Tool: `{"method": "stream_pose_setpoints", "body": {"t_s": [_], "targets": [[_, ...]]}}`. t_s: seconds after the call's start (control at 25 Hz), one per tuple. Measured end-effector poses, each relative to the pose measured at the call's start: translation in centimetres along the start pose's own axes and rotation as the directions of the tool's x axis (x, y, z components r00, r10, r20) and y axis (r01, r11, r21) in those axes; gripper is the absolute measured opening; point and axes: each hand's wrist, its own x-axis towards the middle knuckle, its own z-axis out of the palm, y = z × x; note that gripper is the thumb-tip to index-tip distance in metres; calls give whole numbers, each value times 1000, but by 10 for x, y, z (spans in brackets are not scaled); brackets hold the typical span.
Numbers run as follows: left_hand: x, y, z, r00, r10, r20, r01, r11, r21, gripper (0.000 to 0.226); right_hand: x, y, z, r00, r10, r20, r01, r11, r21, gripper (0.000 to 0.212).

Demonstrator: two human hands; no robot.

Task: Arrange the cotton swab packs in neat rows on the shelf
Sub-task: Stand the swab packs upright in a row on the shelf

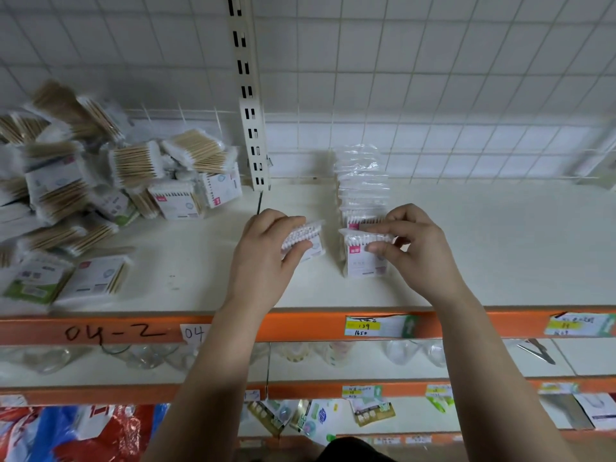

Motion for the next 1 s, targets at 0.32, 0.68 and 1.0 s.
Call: {"method": "stream_pose_setpoints", "body": {"t_s": [0.32, 0.68, 1.0], "targets": [[3, 14, -12, 998, 30, -55, -29, 999, 24, 34, 6, 3, 7, 984, 125, -125, -124, 992, 16, 28], [2, 47, 0, 994, 33, 104, -22, 994, -106, 37, 4, 30, -25, 988, 146, -56, -151, 985, -84, 11], [0, 64, 32, 977, 116, 180, -94, 988, -126, 33, -3, 72, -32, 977, 214, -8, -206, 925, -318, 17]]}}
